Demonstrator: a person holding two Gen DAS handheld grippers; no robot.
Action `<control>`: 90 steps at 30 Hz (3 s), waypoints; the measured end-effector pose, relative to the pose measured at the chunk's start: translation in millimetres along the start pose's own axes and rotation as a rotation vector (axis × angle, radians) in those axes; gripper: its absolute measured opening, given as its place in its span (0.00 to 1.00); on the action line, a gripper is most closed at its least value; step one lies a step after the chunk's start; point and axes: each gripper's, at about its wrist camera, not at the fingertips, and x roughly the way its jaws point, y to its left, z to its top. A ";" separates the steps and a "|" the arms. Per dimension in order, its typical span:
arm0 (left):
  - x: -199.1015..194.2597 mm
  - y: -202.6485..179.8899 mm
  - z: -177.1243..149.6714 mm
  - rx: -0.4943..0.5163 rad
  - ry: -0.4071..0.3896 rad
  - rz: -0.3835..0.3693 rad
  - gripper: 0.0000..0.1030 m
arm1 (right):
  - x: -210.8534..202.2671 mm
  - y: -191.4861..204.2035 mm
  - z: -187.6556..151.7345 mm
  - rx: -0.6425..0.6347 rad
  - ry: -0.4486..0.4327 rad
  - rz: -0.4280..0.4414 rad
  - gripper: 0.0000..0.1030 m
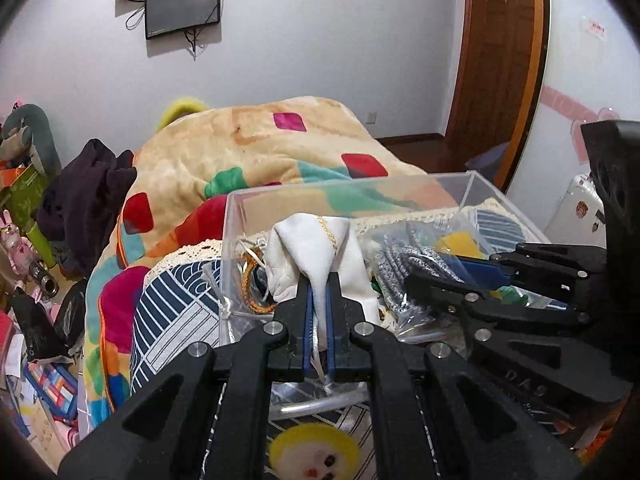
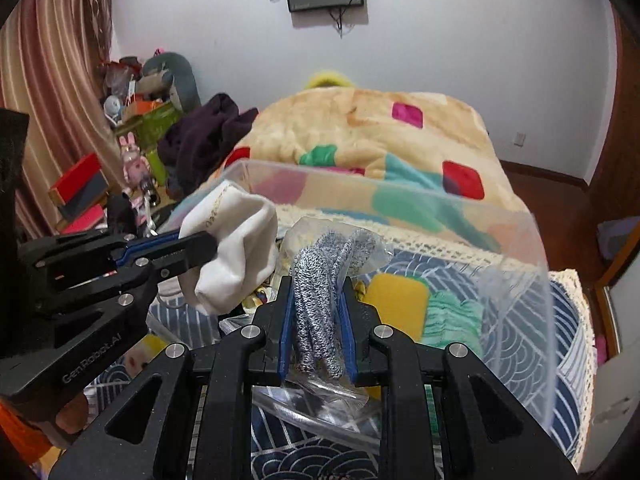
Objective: Organize soft objects
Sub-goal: 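Place the white pouch in the box with left tool while right places steel wool, then grasp the yellow plush ball with left tool while right tool grasps the braided cord, then drop the plush ball into the box with left tool while right drops the cord in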
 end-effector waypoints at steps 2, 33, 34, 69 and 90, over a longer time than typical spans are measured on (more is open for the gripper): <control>-2.3 0.1 -2.4 -0.004 -0.003 -0.014 0.05 | 1.9 0.3 -2.1 -0.003 0.008 -0.006 0.21; -73.1 5.0 -57.9 -0.001 -0.025 -0.079 0.51 | -82.6 -2.1 -32.5 0.038 -0.165 -0.064 0.82; -70.3 5.5 -62.9 0.005 -0.008 -0.075 0.51 | -81.9 -3.7 -37.5 0.040 -0.154 -0.073 0.82; -51.4 -6.7 -91.9 -0.005 0.053 -0.050 0.37 | -57.5 -16.6 -110.0 0.073 0.022 -0.016 0.08; -61.4 -21.3 -14.7 -0.053 -0.102 -0.142 0.38 | -93.9 -26.7 -38.0 0.052 -0.236 -0.107 0.08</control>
